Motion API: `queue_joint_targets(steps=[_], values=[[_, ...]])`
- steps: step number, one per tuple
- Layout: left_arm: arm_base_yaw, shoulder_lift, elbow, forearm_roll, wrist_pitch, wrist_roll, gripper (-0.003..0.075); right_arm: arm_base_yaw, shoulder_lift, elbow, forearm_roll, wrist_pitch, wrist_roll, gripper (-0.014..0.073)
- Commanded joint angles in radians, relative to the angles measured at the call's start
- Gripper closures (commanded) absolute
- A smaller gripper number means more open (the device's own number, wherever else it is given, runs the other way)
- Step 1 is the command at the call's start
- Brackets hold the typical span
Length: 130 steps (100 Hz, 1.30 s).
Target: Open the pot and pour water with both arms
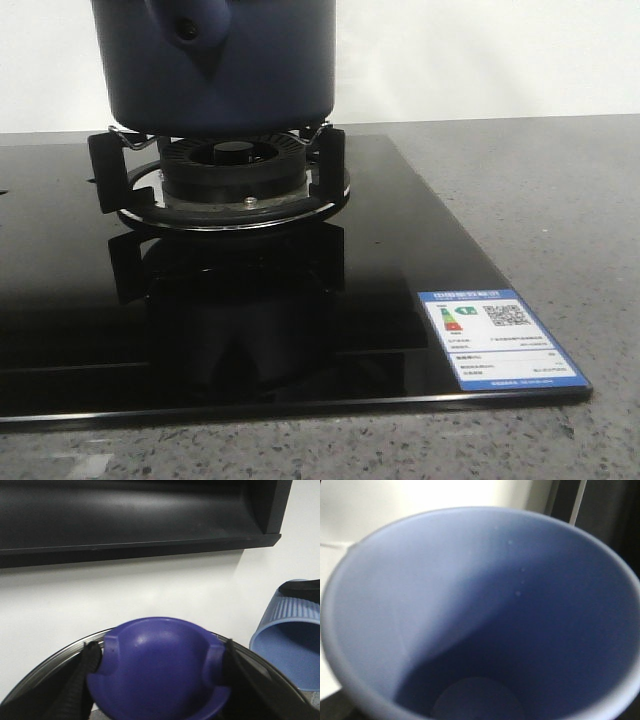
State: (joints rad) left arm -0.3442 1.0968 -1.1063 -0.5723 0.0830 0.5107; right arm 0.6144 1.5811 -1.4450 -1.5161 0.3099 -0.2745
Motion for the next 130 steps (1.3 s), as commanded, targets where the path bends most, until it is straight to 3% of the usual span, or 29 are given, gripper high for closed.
queue_joint_targets(steps=[1, 28, 40, 54, 71, 82, 101, 130], values=[[0.002, -0.029, -0.044, -0.004, -0.095, -0.001, 0.0334, 0.002, -0.042, -0.04, -0.035, -0.005, -0.004, 0.0268], [0.002, -0.029, -0.044, -0.004, -0.095, -0.001, 0.0334, 0.002, -0.042, -0.04, -0.035, -0.005, 0.001, 0.0268], [0.002, -0.029, -0.044, -0.004, -0.095, -0.001, 0.0334, 0.002, -0.042, -0.04, -0.035, -0.002, 0.062, 0.0268], [0.002, -0.029, -0.044, -0.004, -0.095, -0.001, 0.0334, 0.002, -0.042, -0.04, -0.035, 0.046, 0.28, 0.0268], [0.002, -0.029, -0.044, -0.004, -0.095, -0.001, 0.0334, 0.0, -0.047, -0.04, -0.028, 0.171, 0.664, 0.0268], [0.002, -0.029, -0.044, -0.004, -0.095, -0.001, 0.0334, -0.024, -0.067, -0.04, 0.015, 0.171, 0.858, 0.0268], [0.002, -0.029, -0.044, -0.004, -0.095, -0.001, 0.0334, -0.117, -0.122, -0.014, 0.05, 0.052, 1.136, 0.0268], [0.002, -0.029, -0.044, -0.004, -0.096, -0.001, 0.0334, -0.431, -0.235, 0.162, 0.053, -0.403, 1.42, 0.0268]])
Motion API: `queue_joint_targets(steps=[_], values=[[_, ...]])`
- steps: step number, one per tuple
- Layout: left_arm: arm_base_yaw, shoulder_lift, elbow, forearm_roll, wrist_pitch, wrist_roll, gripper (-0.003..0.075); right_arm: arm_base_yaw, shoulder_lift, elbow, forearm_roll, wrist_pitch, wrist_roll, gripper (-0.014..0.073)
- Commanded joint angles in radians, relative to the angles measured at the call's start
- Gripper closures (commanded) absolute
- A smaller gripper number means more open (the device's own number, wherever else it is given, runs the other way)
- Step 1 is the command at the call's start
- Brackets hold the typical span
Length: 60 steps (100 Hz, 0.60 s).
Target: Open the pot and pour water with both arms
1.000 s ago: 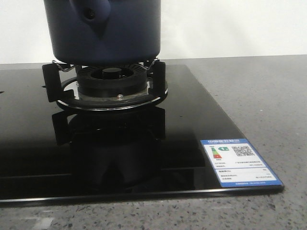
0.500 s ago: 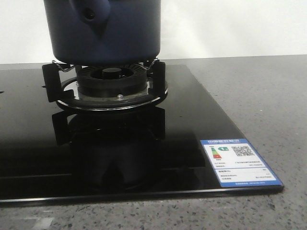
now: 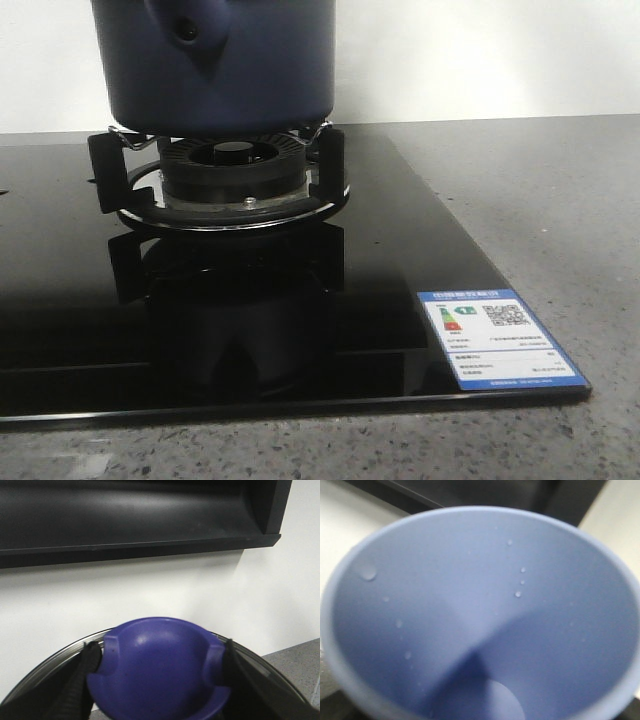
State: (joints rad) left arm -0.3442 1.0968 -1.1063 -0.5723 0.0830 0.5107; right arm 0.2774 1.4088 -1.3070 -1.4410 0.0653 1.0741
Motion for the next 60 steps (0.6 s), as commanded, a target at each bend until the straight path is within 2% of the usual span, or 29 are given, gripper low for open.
queue_joint_targets(steps=[1, 24, 37, 49, 60], values=[[0.002, -0.029, -0.044, -0.004, -0.096, -0.001, 0.0334, -0.103, -0.065, 0.035, -0.021, -0.169, 0.072, 0.0268], [0.002, -0.029, -0.044, -0.004, -0.096, -0.001, 0.0334, -0.367, -0.076, 0.227, 0.109, -0.541, 0.07, 0.0268], [0.002, -0.029, -0.044, -0.004, -0.096, -0.001, 0.0334, -0.496, -0.044, 0.339, 0.175, -0.743, -0.013, 0.0268], [0.002, -0.029, -0.044, -0.004, -0.096, -0.001, 0.0334, -0.573, 0.001, 0.427, 0.21, -0.826, -0.096, 0.0268], [0.002, -0.029, -0.044, -0.004, -0.096, -0.001, 0.0334, -0.593, 0.043, 0.474, 0.21, -0.841, -0.192, 0.0268]])
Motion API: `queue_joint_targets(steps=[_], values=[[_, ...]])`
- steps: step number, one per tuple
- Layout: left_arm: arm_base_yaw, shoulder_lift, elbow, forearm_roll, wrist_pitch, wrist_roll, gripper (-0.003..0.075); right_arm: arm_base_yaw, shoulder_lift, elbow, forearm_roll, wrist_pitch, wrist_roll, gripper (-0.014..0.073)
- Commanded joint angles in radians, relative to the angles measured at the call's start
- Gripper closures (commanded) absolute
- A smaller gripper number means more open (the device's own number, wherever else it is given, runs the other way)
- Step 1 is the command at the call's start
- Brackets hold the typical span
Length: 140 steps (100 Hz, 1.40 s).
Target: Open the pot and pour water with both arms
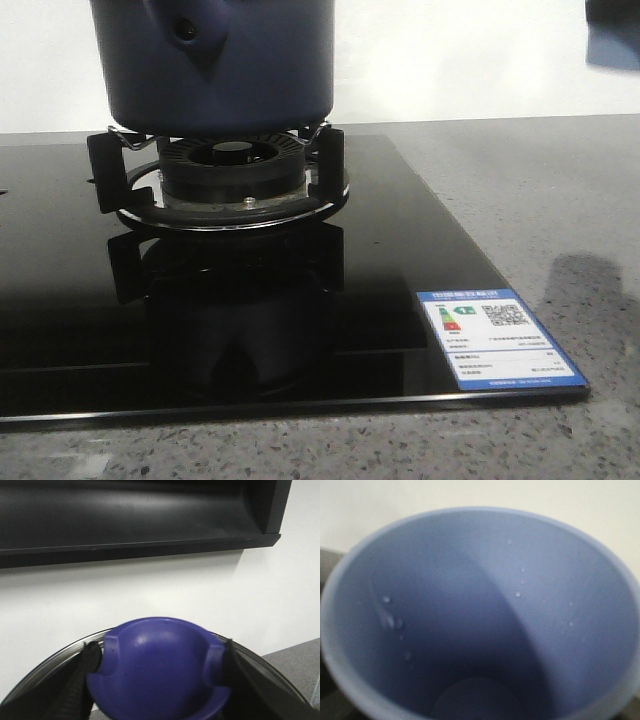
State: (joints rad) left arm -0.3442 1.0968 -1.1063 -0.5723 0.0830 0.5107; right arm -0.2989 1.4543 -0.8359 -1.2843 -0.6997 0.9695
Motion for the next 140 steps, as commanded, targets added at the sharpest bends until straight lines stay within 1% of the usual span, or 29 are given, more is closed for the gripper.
queue_joint_targets(steps=[1, 9, 24, 35, 59, 74, 89, 96, 103, 108, 115, 128, 135, 140], values=[[0.002, -0.029, -0.044, -0.004, -0.096, -0.001, 0.0334, -0.016, 0.002, 0.005, 0.053, -0.076, -0.093, 0.0268], [0.002, -0.029, -0.044, -0.004, -0.096, -0.001, 0.0334, -0.016, 0.036, 0.01, 0.07, -0.076, -0.147, 0.0268], [0.002, -0.029, -0.044, -0.004, -0.096, -0.001, 0.0334, -0.016, 0.101, 0.01, 0.185, -0.098, -0.249, 0.0268], [0.002, -0.029, -0.044, -0.004, -0.096, -0.001, 0.0334, -0.016, 0.131, 0.01, 0.21, -0.105, -0.299, 0.0268], [0.002, -0.029, -0.044, -0.004, -0.096, -0.001, 0.0334, -0.016, 0.19, 0.01, 0.234, -0.117, -0.305, 0.0268], [0.002, -0.029, -0.044, -0.004, -0.096, -0.001, 0.0334, -0.016, 0.191, 0.01, 0.234, -0.147, -0.305, 0.0268], [0.002, -0.029, -0.044, -0.004, -0.096, -0.001, 0.0334, -0.016, 0.191, 0.01, 0.234, -0.135, -0.305, 0.0263], [0.002, -0.029, -0.044, -0.004, -0.096, -0.001, 0.0334, -0.016, 0.191, 0.01, 0.229, -0.132, -0.281, 0.0216], [0.002, -0.029, -0.044, -0.004, -0.096, -0.001, 0.0334, -0.016, 0.191, 0.01, 0.229, -0.122, -0.26, 0.0109], [0.002, -0.029, -0.044, -0.004, -0.096, -0.001, 0.0334, -0.016, 0.191, 0.01, 0.229, -0.106, -0.249, 0.0016], [0.002, -0.029, -0.044, -0.004, -0.096, -0.001, 0.0334, -0.016, 0.191, 0.01, 0.229, -0.088, -0.242, -0.0052], [0.002, -0.029, -0.044, -0.004, -0.096, -0.001, 0.0334, -0.016, 0.178, 0.01, 0.225, -0.086, -0.223, -0.0057], [0.002, -0.029, -0.044, -0.004, -0.096, -0.001, 0.0334, -0.016, 0.159, 0.01, 0.198, -0.079, -0.193, -0.0057], [0.002, -0.029, -0.044, -0.004, -0.096, -0.001, 0.0334, -0.016, 0.141, 0.01, 0.154, -0.068, -0.154, -0.0057]])
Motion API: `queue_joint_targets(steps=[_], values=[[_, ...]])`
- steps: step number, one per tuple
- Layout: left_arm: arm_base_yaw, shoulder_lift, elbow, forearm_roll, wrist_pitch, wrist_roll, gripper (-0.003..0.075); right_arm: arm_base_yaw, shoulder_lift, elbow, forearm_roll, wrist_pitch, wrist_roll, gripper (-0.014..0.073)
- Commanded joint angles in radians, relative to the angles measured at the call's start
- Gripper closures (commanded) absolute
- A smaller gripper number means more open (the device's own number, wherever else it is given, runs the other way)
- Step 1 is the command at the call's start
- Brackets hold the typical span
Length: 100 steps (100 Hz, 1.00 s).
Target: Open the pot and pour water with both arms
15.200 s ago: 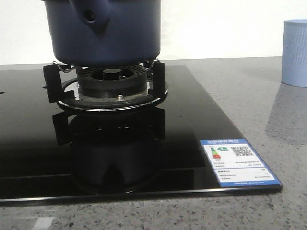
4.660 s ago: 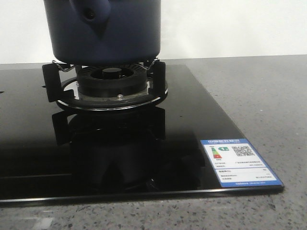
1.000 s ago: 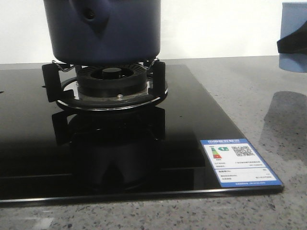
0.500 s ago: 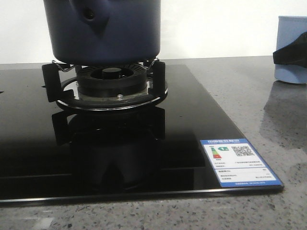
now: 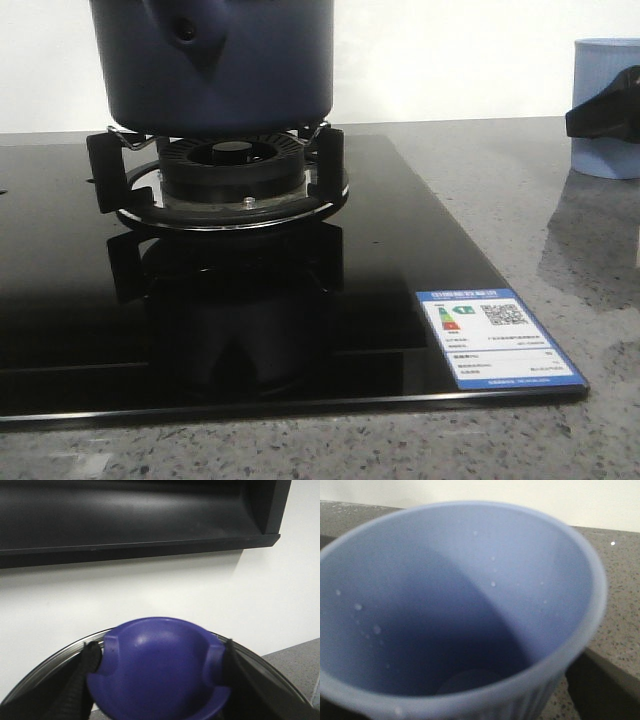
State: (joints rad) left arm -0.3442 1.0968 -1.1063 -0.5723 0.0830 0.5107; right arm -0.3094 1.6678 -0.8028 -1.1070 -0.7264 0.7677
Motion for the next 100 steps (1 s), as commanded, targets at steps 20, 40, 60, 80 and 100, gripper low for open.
queue_joint_targets(steps=[20, 40, 60, 80, 100], values=[[0.002, -0.029, -0.044, -0.004, -0.096, -0.001, 0.0334, -0.006, -0.158, -0.023, -0.213, 0.045, 0.226, -0.0057], [0.002, -0.029, -0.044, -0.004, -0.096, -0.001, 0.0334, -0.006, -0.237, -0.023, -0.403, 0.131, 0.473, -0.0057], [0.002, -0.029, -0.044, -0.004, -0.096, -0.001, 0.0334, -0.006, -0.334, -0.023, -0.686, 0.134, 0.76, -0.0057], [-0.028, -0.02, -0.044, -0.011, -0.096, -0.001, 0.0334, -0.006, -0.448, -0.023, -0.741, 0.036, 0.861, -0.0057], [-0.117, 0.031, -0.044, -0.011, -0.11, -0.001, 0.0334, -0.006, -0.559, -0.023, -0.741, -0.014, 0.881, -0.0057]])
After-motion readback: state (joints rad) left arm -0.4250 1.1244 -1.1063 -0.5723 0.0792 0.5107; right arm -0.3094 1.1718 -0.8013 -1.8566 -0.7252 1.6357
